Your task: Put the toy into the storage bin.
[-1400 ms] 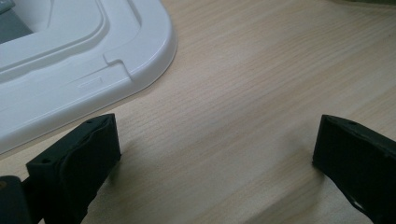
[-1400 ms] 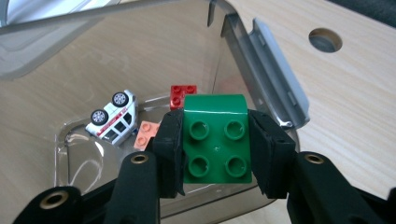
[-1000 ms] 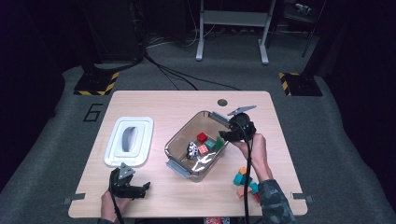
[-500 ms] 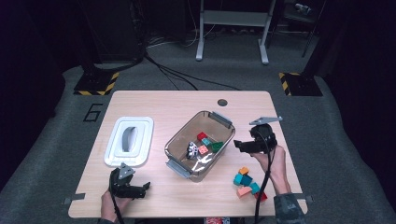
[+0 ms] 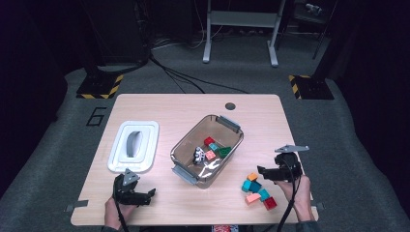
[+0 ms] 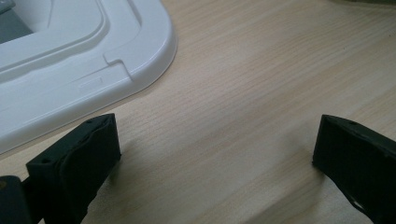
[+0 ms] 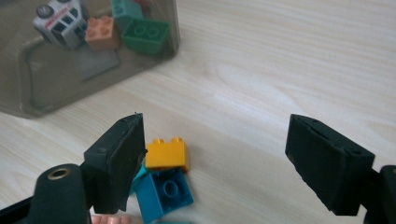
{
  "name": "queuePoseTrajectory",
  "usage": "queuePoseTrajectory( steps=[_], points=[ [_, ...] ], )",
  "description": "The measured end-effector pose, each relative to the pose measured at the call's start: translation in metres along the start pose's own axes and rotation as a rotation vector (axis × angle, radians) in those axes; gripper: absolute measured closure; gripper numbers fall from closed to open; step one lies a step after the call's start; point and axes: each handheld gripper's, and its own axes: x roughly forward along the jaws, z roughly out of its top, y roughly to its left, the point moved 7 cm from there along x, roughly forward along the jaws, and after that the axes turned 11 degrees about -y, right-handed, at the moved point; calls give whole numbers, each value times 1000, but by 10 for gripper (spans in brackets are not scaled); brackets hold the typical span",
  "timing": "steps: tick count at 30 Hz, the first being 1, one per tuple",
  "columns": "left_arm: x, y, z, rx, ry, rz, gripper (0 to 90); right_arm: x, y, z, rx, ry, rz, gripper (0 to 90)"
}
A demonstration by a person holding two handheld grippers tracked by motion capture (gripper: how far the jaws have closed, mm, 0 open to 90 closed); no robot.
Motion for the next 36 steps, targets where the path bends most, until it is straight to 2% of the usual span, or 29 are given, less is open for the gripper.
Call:
queuePoseTrajectory(
  steps=[4, 10, 11, 12, 14, 17, 22, 28, 31, 36],
  points=[
    [0, 0, 0, 0, 0, 0, 5, 3, 1, -12, 0, 18, -2, 193],
    [1, 0, 0, -9, -7, 3, 5, 20, 13, -20, 17, 59, 12, 230],
    [1, 0, 0, -8, -7, 3, 5, 25, 14, -21, -2, 62, 16, 247],
    [1, 0, 0, -9, -7, 3, 5, 26, 18, -22, 12, 72, 21, 255],
    [1, -1, 0, -9, -7, 3, 5, 32, 21, -24, 0, 85, 25, 299],
    [0, -1, 0, -9, -3, 1, 5, 37, 24, -27, 8, 111, 26, 380],
    [1, -1, 0, -9, -7, 3, 6, 42, 23, -32, 17, 139, 25, 465],
    [0, -1, 0, -9, -4, 2, 5, 44, 20, -34, 9, 135, 11, 527],
    [1, -1, 0, -10, -7, 5, 5, 46, 21, -35, 8, 140, 19, 563],
    [0, -1, 0, -11, -5, 3, 5, 48, 21, -37, 13, 147, 19, 572]
  ],
)
